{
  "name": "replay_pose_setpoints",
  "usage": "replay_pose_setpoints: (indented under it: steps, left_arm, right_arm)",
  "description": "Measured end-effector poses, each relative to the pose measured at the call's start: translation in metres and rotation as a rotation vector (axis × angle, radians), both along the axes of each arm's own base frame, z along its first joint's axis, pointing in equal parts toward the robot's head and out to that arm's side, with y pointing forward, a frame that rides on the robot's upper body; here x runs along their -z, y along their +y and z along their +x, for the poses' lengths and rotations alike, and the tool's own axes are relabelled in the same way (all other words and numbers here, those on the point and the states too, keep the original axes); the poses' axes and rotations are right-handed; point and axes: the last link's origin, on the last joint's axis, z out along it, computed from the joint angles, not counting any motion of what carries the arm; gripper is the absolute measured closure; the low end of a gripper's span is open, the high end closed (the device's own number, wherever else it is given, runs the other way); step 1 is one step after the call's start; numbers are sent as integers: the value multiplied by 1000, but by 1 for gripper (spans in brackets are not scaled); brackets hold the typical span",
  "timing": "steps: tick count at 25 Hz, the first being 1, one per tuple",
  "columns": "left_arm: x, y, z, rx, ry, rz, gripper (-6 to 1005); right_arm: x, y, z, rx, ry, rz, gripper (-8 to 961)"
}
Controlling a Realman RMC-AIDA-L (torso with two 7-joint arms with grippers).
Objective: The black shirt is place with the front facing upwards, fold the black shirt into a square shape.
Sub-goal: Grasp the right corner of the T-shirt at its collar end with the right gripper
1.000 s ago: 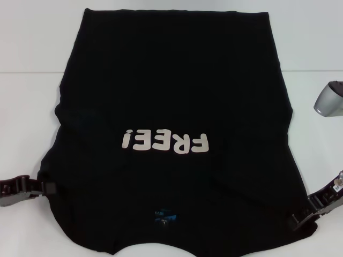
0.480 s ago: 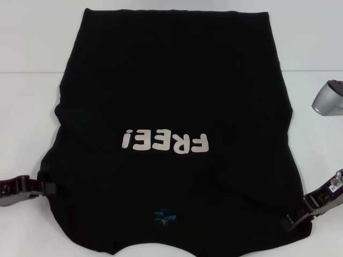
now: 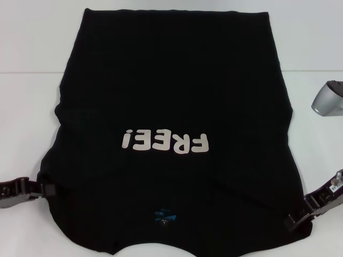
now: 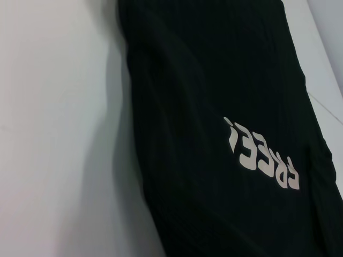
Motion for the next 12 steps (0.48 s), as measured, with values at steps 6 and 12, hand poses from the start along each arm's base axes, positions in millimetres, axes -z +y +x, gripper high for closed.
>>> replay_pose_setpoints:
  steps: [6, 12]
  left_arm:
    - [0, 0, 0, 1, -2, -2, 985]
    - [0, 0, 0, 2, -3, -3, 985]
  right_arm:
    - [-1, 1, 0, -14, -35, -6, 441]
    - [2, 1, -2, -24, -52, -17, 574]
